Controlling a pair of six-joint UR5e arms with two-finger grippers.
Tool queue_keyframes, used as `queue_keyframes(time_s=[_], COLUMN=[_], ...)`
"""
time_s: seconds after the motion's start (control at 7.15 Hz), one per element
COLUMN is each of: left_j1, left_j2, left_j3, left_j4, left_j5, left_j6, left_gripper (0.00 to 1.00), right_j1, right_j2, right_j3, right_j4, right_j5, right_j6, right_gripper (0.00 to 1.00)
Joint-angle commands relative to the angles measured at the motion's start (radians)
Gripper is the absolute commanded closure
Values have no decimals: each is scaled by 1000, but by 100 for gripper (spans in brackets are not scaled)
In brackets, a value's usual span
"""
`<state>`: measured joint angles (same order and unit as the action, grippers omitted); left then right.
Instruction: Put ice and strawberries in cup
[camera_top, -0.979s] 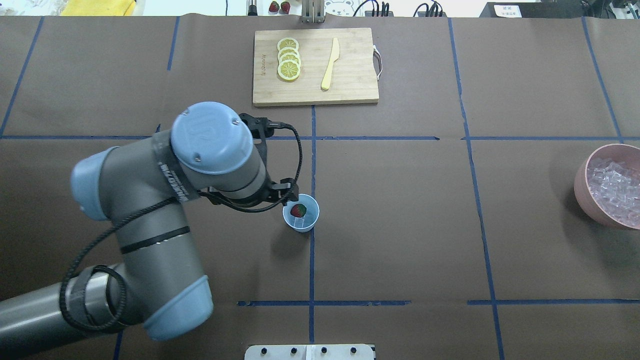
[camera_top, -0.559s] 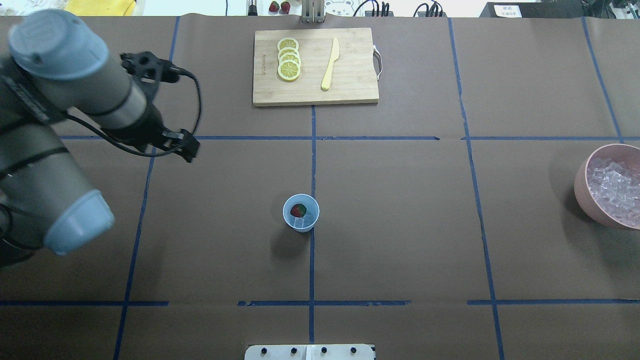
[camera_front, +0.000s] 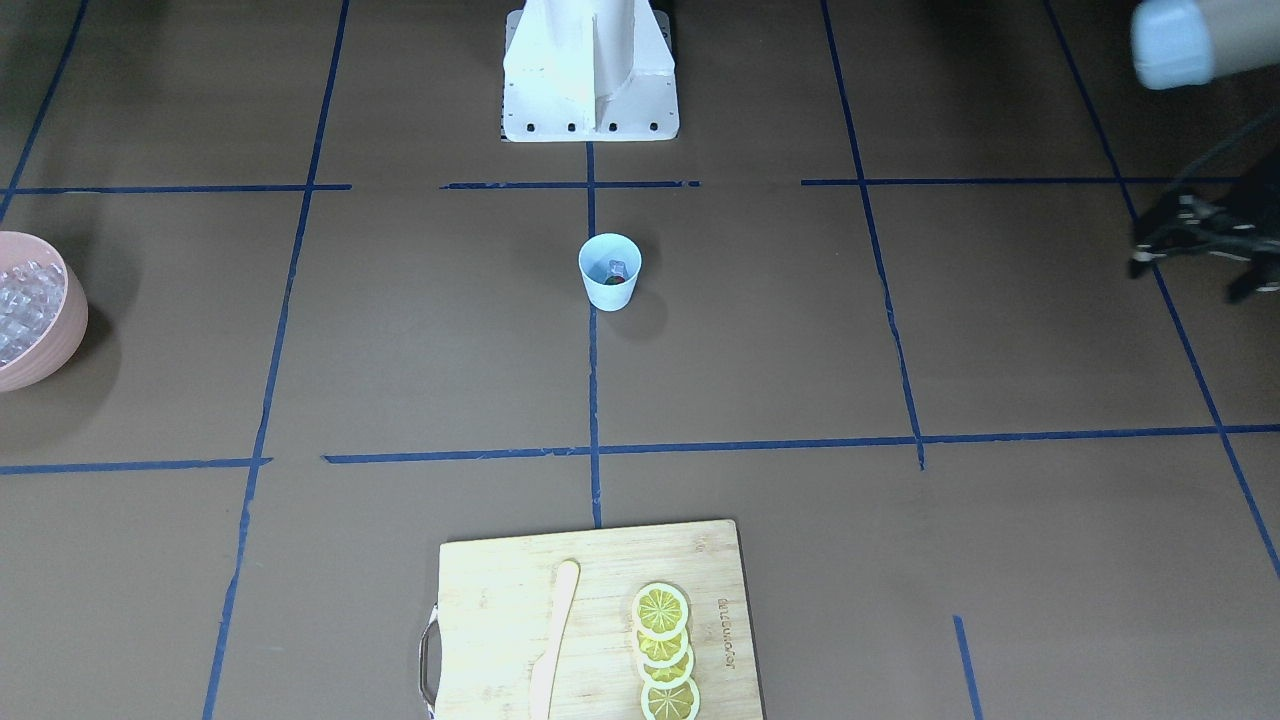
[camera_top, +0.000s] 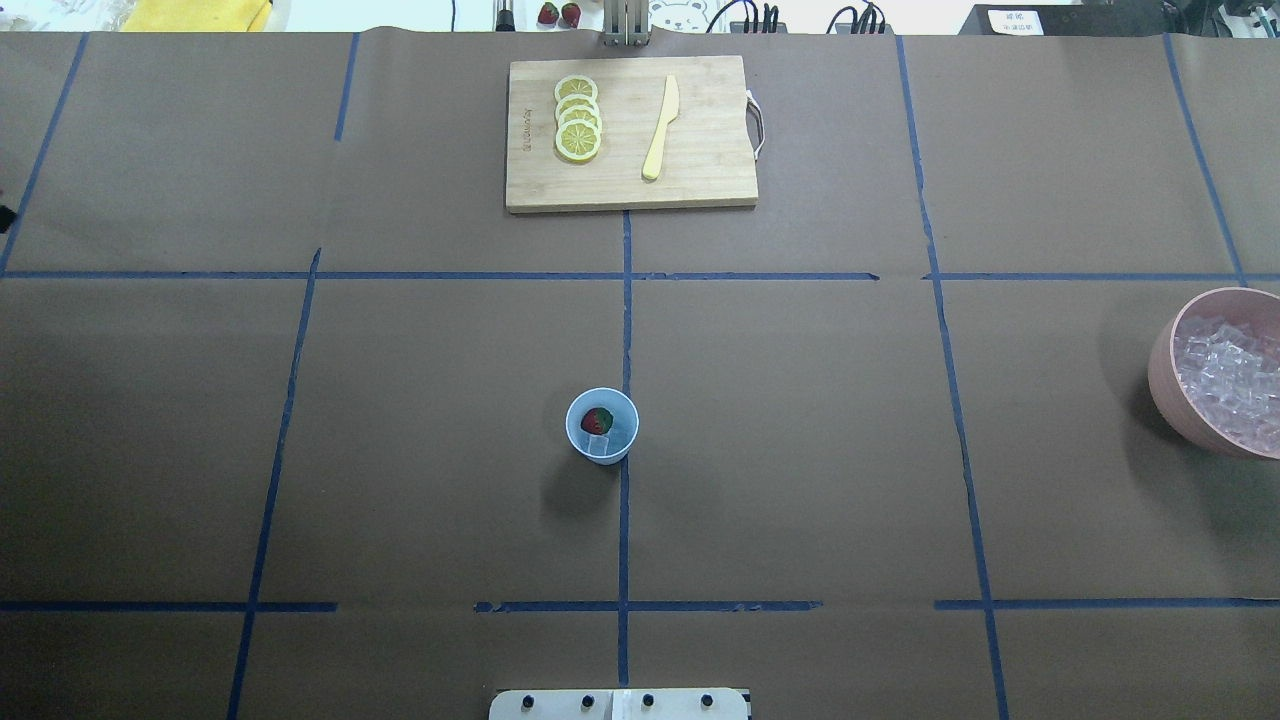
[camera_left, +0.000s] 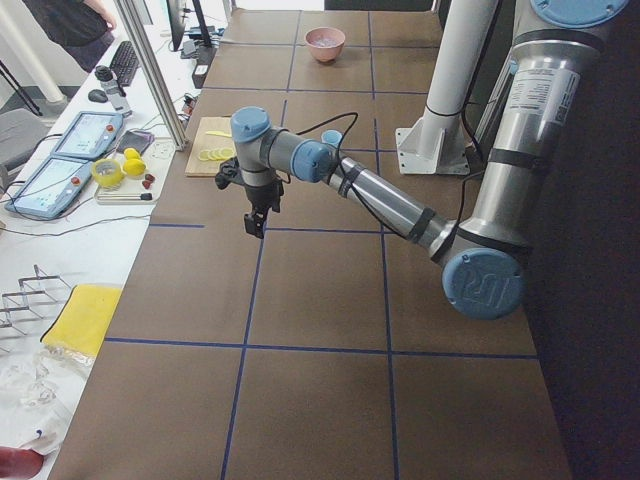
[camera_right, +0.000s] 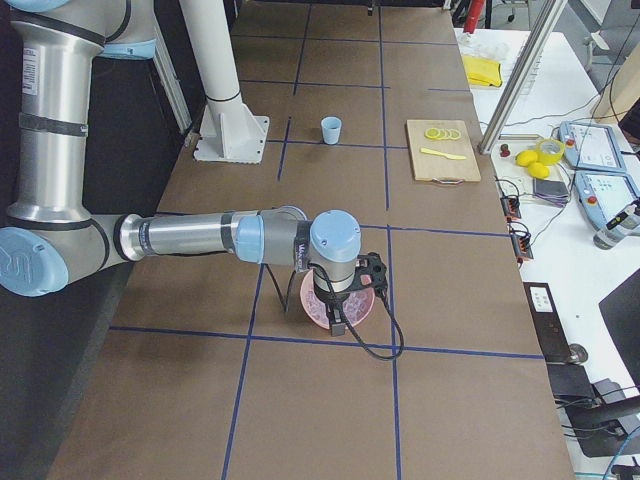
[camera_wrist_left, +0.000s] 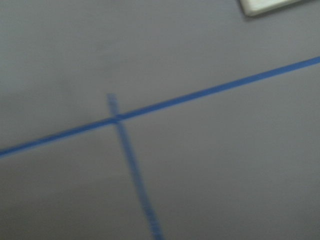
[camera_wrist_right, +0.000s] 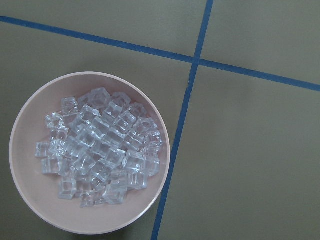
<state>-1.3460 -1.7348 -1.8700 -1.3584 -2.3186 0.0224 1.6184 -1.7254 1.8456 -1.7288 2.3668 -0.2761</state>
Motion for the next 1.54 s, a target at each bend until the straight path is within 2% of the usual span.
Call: queue_keyframes(time_s=[0.0,0.42,0.7,1.4], left_j1=[-137,-160,-224,-239], left_j2=[134,205,212,215], left_j3=[28,34,124,109], left_j4=[-8,-11,-27,-42], left_j5=[-33,-30,-36,-28], left_j6=[169,165,169,160], left_gripper=[0,0,0,0], right_j1=[0,2,2,2], right_j2=[1,1,1,3], right_j3=[1,7,9,15], right_j4=[0,0,0,2], right_j5=[-1,-1,-1,-1], right_j6=[0,0,0,0], right_gripper=[1,1,1,1])
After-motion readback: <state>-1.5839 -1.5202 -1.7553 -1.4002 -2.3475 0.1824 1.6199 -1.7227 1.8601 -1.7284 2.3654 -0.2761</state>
